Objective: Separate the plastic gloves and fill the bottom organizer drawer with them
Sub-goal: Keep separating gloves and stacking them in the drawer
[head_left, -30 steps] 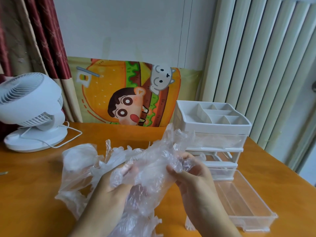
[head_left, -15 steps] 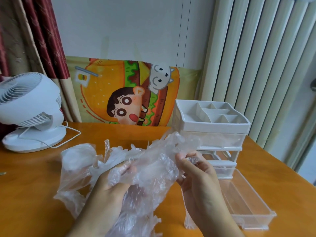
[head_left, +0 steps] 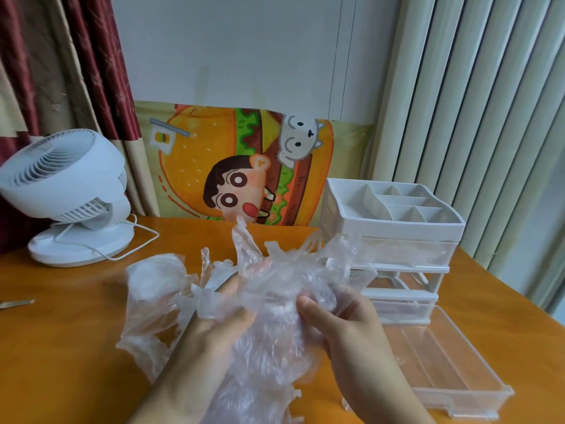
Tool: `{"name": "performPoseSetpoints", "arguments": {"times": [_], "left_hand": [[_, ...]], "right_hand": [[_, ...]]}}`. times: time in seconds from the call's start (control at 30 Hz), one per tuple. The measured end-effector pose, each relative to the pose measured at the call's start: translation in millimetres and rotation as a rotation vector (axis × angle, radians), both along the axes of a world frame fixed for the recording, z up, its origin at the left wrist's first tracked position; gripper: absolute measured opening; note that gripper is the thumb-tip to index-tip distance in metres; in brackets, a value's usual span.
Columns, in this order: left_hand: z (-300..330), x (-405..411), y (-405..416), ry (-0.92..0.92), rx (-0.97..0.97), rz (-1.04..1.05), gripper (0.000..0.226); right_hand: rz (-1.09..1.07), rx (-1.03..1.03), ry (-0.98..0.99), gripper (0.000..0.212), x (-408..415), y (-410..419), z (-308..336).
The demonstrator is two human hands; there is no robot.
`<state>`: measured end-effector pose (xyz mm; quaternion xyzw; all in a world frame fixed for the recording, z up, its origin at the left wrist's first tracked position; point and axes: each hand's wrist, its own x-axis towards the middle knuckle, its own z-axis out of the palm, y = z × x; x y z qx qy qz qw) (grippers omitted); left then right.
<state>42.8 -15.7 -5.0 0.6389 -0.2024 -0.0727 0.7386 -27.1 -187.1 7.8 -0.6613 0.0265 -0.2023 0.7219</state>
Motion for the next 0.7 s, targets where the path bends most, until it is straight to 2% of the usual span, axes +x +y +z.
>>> {"name": "performPoseSetpoints", "arguments": {"times": [0.03, 0.07, 0.13, 0.17, 0.27, 0.3, 0.37, 0.4, 0.43, 0.5, 0.53, 0.57, 0.67, 0.7], "left_hand": [[7.9, 2.2, -1.2, 0.052, -0.025, 0.030, 0.044], [13.7, 3.4, -0.8, 0.112, -0.041, 0.024, 0.054], [16.7, 5.8, 2.1, 0.202, -0.041, 0.047, 0.091], [18.9, 5.9, 4.5, 0.223, -0.070, 0.026, 0.098], [12.2, 10.6, 17.7, 0.233, -0.096, 0.083, 0.092], [-3.8, 20.6, 23.4, 0.281, -0.081, 0.084, 0.095], [-14.9, 28.2, 28.2, 0.276, -0.066, 0.003, 0.109], [-6.7, 24.8, 26.9, 0.263, -0.062, 0.012, 0.108], [2.1, 17.3, 24.1, 0.240, -0.053, 0.017, 0.090], [16.2, 0.9, 13.8, 0.122, 0.003, 0.050, 0.033], [13.8, -3.2, 10.6, 0.066, 0.022, 0.053, 0.018], [12.3, -8.2, 8.9, 0.032, 0.011, 0.078, 0.015], [13.7, -8.3, 6.4, -0.080, 0.007, 0.220, 0.017], [13.2, -7.0, 6.5, -0.096, 0.015, 0.240, 0.020]], "right_hand": [[-0.003, -0.032, -0.006, 0.016, -1.1, 0.2, 1.8], [-0.001, -0.070, -0.010, 0.023, -1.7, -0.2, 2.0], [0.009, -0.092, 0.015, 0.035, -2.5, -0.2, 1.9], [0.022, -0.076, 0.033, 0.035, -2.7, 0.5, 2.7], [0.041, 0.009, 0.073, 0.022, -0.7, 0.8, 1.6], [0.043, 0.026, 0.092, 0.020, 0.6, -0.4, -0.3], [0.033, 0.035, 0.113, 0.019, 1.8, -1.1, -2.1], [0.035, 0.033, 0.112, 0.017, 2.3, -1.0, -2.4], [0.033, 0.043, 0.109, 0.017, 2.7, -0.6, -2.5], [0.032, 0.077, 0.109, 0.016, 1.2, 1.8, 0.1], [0.051, 0.085, 0.117, 0.012, -0.9, 3.3, 2.2], [0.071, 0.063, 0.132, 0.010, -3.6, 5.0, 4.5], [0.084, -0.057, 0.221, 0.037, -5.5, 6.1, 5.3], [0.069, -0.094, 0.229, 0.037, -3.2, 6.3, 3.0]]}}
